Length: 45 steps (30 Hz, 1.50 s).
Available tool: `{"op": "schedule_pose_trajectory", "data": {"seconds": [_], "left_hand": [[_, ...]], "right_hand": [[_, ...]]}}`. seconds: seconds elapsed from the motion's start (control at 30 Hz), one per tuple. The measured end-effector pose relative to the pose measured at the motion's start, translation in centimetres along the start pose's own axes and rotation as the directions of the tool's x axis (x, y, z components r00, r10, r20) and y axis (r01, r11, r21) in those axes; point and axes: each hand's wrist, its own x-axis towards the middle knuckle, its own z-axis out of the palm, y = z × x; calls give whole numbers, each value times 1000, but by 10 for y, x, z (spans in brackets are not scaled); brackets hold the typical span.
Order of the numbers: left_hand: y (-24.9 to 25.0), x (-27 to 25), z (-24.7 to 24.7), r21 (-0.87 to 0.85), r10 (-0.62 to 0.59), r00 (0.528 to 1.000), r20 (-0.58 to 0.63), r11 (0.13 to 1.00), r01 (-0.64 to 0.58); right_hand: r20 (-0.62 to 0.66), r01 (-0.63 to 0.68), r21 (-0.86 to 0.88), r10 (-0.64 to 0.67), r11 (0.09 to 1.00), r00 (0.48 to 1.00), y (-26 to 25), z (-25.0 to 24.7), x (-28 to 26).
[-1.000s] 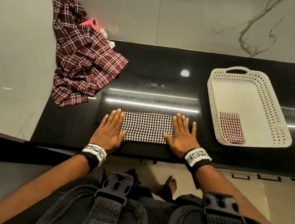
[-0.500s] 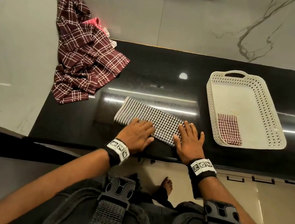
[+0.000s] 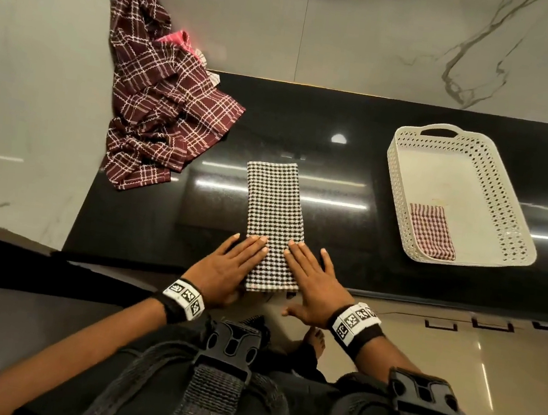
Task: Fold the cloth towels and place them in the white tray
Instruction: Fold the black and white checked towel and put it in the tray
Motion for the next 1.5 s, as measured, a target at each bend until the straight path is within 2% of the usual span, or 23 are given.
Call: {"op": "schedule_pose_trajectory", "data": {"seconds": [0.07,0.2,0.27,0.3,0.4,0.47,0.53,0.6,0.7,0.77,0.9,0.97,1.0,1.03,1.07,1.1,1.13,1.17,1.2,1.23,1.33,1.5], "left_hand": [[3,-1,7,-16,-35,996,-76,999,33],[3,-1,12,-167,-21,979,-201,986,-14],[1,-4,9,-314,-30,956,-291,947,-66],[0,-5,4,-414,-83,945,-317,908,-60],[-1,-5,-17,-713,-314,923,-224,698,65],[-4,3,-30,-800,-430,894,-125,576,165],[-9,15,-38,-822,-494,868,-49,514,246],[-13,26,-41,-819,-543,840,8,478,318],[-13,39,-40,-779,-629,772,92,437,449],[-13,45,-40,-754,-677,726,119,414,509],[-7,55,-50,-681,-763,633,132,394,617],[-3,52,-54,-650,-787,606,116,401,645],[-1,48,-54,-632,-785,618,43,457,625],[1,44,-52,-602,-749,656,-93,567,562],[3,40,-48,-533,-653,717,-243,707,464],[5,37,-42,-421,-508,787,-350,836,352],[5,37,-35,-293,-343,855,-388,926,239],[3,38,-28,-188,-210,911,-354,971,151],[0,39,-22,-113,-138,949,-282,987,110],[-5,41,-19,-68,-116,973,-197,992,105],[-23,45,-16,-36,-135,991,-1,990,135],[-27,36,-17,-55,-94,993,70,994,98]], "right_hand": [[-27,8,-36,-9,999,1000,5,4,0],[-262,64,-11,-65,998,963,4,18,-9],[-372,58,130,-6,990,928,-1,19,-9],[-391,33,251,71,967,918,-4,17,-7],[-380,-31,589,311,807,871,-13,0,2],[-326,-57,746,438,664,838,-18,-14,13],[-245,-122,824,542,553,804,-20,-23,25],[-180,-197,847,615,494,768,-20,-25,36],[-156,-277,823,666,496,730,-21,-26,49],[-164,-339,769,680,542,715,-22,-28,53],[-133,-470,623,677,625,724,-21,-31,58],[-166,-483,567,667,667,727,-23,-36,56],[-246,-461,517,641,721,727,-25,-38,54],[-344,-422,448,588,788,732,-29,-40,51],[-421,-362,373,503,854,755,-32,-42,48],[-451,-287,304,402,909,797,-35,-43,46],[-422,-220,248,309,944,852,-37,-42,46],[-335,-188,202,248,961,909,-37,-40,47],[-223,-190,167,225,967,949,-34,-37,49],[-127,-211,141,229,967,965,-29,-35,51],[-8,-215,65,216,974,976,-12,-28,53],[40,-167,7,166,986,985,-8,-26,47]]}}
